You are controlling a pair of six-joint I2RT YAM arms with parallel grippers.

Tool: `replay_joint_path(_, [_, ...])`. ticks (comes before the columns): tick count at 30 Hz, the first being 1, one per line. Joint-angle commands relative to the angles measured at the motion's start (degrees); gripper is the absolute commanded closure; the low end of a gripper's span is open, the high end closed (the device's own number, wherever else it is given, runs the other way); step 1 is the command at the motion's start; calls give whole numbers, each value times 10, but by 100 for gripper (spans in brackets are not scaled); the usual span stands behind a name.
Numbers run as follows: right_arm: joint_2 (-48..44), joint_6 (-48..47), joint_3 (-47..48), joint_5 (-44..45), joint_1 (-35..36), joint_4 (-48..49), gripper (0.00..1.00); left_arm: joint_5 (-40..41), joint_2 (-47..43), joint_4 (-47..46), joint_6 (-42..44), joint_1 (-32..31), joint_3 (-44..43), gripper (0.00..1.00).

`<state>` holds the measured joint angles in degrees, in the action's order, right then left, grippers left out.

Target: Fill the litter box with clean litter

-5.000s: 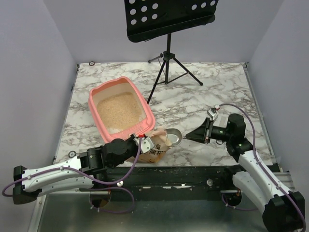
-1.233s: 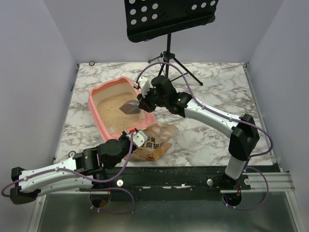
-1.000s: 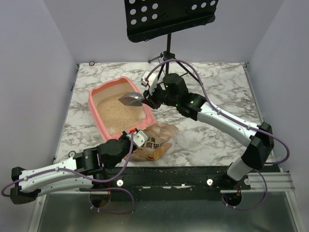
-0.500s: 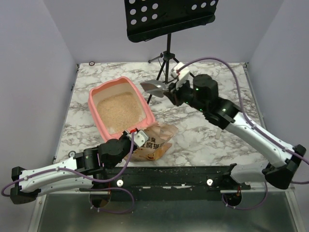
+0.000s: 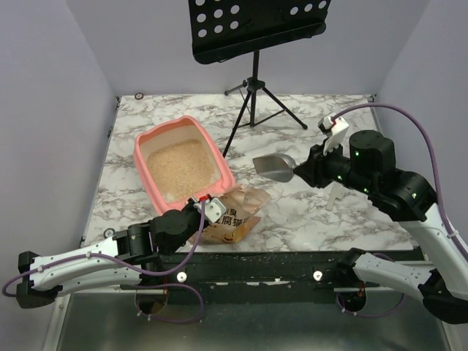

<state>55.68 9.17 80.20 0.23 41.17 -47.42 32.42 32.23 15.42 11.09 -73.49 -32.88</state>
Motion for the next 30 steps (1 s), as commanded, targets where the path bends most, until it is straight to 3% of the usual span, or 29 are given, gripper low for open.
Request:
replay_joint_path(1, [-24, 32, 9, -87, -2, -102, 99, -17, 0, -39, 2, 3, -9, 100])
replay_joint_path(6, [-35, 30, 3, -98, 0, -140, 99, -18, -1, -41, 1, 3, -8, 100])
replay_joint_path(13, [-28, 16, -37, -140, 0, -112, 99, -26, 1, -41, -1, 3, -7, 100])
replay_joint_path(30, [120, -33, 0, -327, 0, -105, 99, -83, -1, -45, -7, 3, -9, 100])
